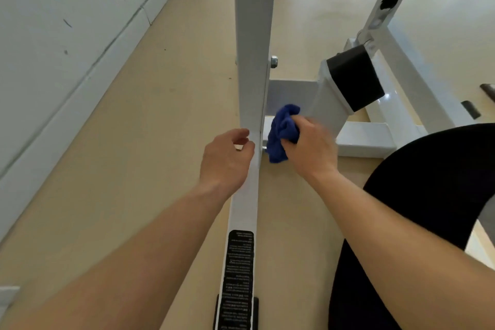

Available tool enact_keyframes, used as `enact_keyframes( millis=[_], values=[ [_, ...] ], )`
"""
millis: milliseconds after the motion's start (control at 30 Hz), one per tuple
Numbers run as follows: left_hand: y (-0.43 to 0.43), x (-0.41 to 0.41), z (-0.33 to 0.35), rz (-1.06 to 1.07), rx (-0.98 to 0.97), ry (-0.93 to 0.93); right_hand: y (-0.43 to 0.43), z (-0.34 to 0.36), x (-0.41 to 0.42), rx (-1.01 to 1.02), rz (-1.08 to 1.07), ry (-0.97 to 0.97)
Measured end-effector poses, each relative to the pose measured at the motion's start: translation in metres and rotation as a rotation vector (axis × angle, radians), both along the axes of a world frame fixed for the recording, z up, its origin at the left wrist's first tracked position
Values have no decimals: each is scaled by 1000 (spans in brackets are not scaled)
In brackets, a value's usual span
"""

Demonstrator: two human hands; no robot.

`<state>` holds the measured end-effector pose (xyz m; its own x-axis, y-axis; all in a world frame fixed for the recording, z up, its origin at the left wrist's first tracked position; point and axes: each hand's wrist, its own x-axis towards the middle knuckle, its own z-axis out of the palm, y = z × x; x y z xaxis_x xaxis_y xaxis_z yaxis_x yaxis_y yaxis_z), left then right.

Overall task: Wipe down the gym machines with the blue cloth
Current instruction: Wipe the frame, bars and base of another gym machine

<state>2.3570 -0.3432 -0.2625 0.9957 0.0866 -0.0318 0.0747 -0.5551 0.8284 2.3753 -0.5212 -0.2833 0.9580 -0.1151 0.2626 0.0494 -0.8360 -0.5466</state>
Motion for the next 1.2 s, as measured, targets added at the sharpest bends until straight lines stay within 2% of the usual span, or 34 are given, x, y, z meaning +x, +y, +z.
enact_keyframes(
  millis=[100, 167, 333, 400, 467, 567, 733, 800, 933, 1033, 1200],
  values=[
    [-19, 7, 5, -275, 104, -126, -8, -1, -30, 319, 51, 99],
    [-35, 12, 5, -441, 161, -131, -13, 1, -37, 475, 76, 129],
    [-53, 26, 10, -391, 306, -151, -34, 1, -35, 557, -74, 140],
    [-59, 31, 12, -436, 243, -115, -40, 0, -35, 619, -60, 160],
    [-66, 35, 14, -518, 136, -67, -44, 1, -34, 618, 51, 194],
    [-71, 43, 13, -604, 136, -52, -52, 0, -26, 620, 55, 181],
    [-81, 56, 15, -479, 91, -67, -59, -5, -19, 589, -79, 92],
    [-87, 57, 15, -379, 93, -127, -58, -5, -16, 595, -172, 51],
    [-104, 58, 11, -167, 126, -271, -58, -2, -8, 809, -374, -47],
    [-125, 59, 14, -65, 80, -395, -58, 1, 3, 900, -460, -113],
    [-151, 68, 16, 30, -22, -409, -65, 1, 24, 895, -612, -31]
  ],
)
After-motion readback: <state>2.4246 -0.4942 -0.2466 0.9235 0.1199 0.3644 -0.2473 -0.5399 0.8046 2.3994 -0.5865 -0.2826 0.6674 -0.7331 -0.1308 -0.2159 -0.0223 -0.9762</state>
